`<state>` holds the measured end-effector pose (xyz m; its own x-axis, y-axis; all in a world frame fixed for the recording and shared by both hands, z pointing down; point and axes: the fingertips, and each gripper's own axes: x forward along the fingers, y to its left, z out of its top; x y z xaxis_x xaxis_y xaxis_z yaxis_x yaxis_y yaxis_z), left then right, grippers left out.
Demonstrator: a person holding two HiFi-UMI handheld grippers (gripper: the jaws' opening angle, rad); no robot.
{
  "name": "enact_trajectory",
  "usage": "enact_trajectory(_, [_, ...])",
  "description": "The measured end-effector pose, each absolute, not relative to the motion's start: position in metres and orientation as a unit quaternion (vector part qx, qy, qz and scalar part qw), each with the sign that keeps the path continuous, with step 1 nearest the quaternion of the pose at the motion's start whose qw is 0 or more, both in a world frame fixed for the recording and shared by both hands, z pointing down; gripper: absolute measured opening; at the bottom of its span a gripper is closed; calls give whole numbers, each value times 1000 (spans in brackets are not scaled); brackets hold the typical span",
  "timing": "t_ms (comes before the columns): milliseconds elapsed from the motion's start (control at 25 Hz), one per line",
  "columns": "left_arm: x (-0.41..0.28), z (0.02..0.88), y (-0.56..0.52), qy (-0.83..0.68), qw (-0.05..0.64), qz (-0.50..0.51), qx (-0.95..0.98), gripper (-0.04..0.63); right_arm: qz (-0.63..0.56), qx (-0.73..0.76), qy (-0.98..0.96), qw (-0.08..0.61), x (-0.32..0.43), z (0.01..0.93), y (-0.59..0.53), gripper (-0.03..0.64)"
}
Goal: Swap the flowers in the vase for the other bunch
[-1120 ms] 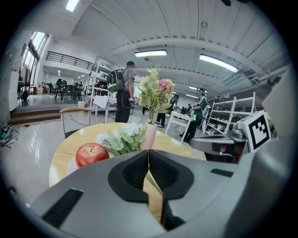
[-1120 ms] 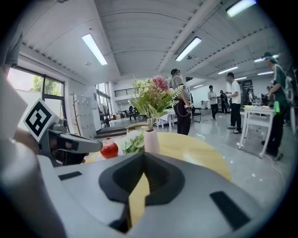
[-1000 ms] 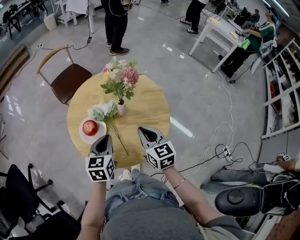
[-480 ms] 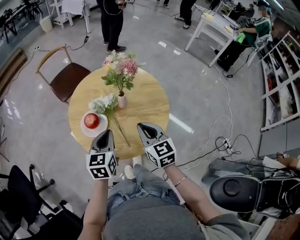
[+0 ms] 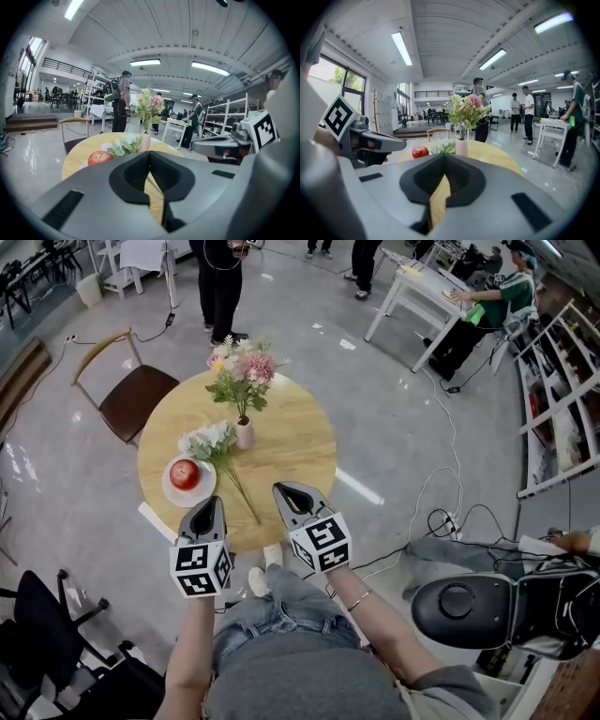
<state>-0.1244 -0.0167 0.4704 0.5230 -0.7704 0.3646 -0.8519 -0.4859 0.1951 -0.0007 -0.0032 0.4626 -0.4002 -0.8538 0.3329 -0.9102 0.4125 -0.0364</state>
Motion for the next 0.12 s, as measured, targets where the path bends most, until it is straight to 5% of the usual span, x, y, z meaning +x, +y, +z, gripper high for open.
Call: enact_trajectory(120, [-127,468,-14,-474,177,113,856,17,107,534,-828,131,-3,462,0,8])
